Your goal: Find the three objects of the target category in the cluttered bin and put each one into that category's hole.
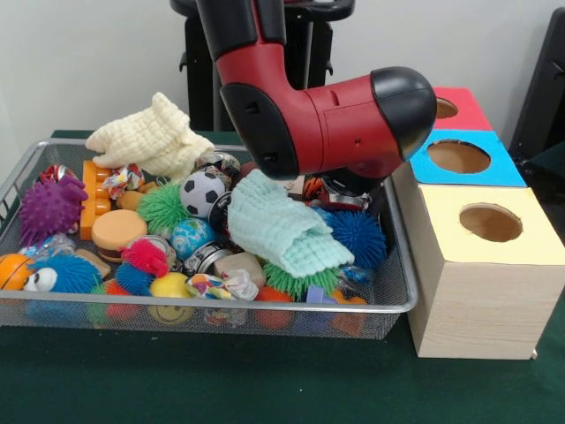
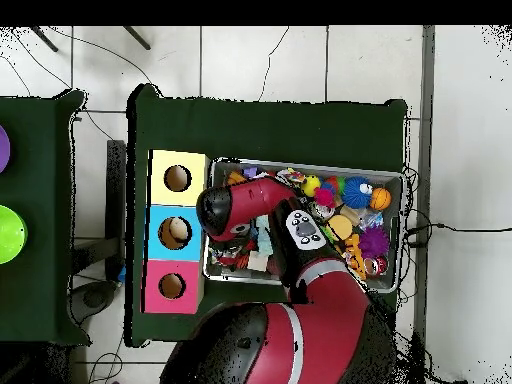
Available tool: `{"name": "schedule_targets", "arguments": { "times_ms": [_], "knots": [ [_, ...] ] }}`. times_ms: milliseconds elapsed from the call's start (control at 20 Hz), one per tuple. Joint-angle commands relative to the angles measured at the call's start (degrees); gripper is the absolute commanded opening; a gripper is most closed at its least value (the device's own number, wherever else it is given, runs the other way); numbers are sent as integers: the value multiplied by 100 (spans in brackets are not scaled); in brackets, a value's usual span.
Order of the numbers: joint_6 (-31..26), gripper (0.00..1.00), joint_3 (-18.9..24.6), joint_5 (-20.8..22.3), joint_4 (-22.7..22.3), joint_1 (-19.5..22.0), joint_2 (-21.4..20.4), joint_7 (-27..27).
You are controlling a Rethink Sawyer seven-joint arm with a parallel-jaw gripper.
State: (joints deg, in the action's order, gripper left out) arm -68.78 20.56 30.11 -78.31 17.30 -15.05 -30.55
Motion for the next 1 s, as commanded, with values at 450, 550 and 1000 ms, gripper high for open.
{"name": "schedule_targets", "arguments": {
  "times_ms": [450,550,1000],
  "knots": [
    [314,0,213,160,-86,-317,545,-248],
    [298,0,220,162,-100,-315,535,-221],
    [425,0,229,82,-258,-335,369,-408]
  ]
}}
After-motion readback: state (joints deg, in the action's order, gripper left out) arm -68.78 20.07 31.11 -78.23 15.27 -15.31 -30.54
